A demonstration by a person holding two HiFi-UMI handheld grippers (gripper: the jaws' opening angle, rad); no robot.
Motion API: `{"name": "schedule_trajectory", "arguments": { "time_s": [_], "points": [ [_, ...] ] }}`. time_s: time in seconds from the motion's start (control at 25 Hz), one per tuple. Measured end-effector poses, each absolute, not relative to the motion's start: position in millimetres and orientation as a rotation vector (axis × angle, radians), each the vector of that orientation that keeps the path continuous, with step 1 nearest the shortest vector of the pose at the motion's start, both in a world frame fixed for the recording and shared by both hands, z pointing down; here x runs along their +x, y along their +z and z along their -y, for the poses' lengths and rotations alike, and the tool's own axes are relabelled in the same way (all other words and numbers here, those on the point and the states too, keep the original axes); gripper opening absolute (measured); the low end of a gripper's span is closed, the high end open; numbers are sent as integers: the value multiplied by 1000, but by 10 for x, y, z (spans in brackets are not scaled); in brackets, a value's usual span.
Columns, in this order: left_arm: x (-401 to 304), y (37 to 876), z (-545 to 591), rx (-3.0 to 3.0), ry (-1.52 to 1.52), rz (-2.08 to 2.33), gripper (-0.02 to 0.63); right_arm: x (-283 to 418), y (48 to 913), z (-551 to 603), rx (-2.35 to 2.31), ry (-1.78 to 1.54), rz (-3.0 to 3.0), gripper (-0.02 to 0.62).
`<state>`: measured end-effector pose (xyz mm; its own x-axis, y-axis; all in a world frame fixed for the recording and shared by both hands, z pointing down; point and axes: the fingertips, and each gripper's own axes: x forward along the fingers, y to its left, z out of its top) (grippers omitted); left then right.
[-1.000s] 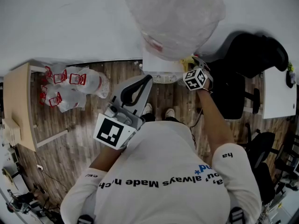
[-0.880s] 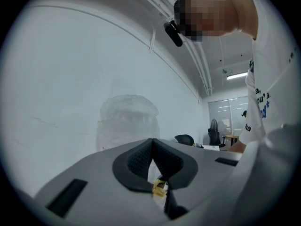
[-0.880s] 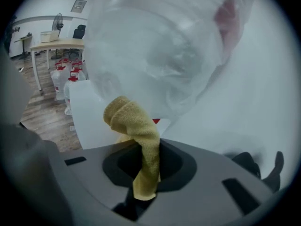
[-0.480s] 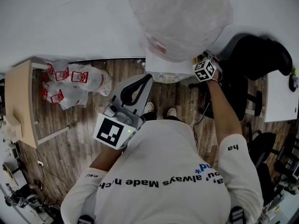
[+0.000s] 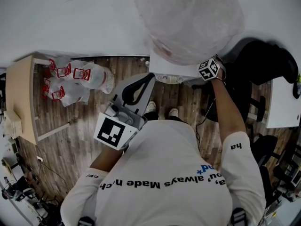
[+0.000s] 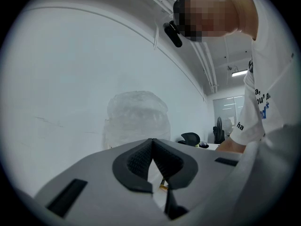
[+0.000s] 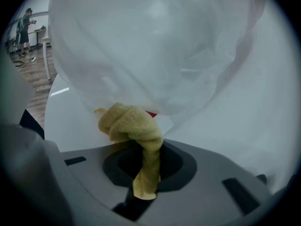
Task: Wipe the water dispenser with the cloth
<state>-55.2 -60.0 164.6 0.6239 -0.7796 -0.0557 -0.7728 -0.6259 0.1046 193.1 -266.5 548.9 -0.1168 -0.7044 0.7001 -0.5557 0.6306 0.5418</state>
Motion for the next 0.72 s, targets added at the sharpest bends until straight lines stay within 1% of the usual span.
{"name": "schedule_trajectory", "arguments": {
  "time_s": [0.12, 0.16, 0.32, 0.72],
  "points": [
    [-547, 1658, 619, 2763, -143, 1328, 18, 1914, 5617, 2632, 964, -140, 1792, 64],
    [-545, 1657, 625, 2762, -144, 1330, 18, 1910, 5644, 2621, 953, -136, 1790, 52],
    [-538, 1639, 627, 2761, -151, 1335, 18, 1879, 5663, 2599, 918, -174, 1759, 44],
    [-508, 1631, 536, 2766, -153, 1330, 18, 1873, 5675, 2498, 923, -193, 1765, 41]
  ]
}}
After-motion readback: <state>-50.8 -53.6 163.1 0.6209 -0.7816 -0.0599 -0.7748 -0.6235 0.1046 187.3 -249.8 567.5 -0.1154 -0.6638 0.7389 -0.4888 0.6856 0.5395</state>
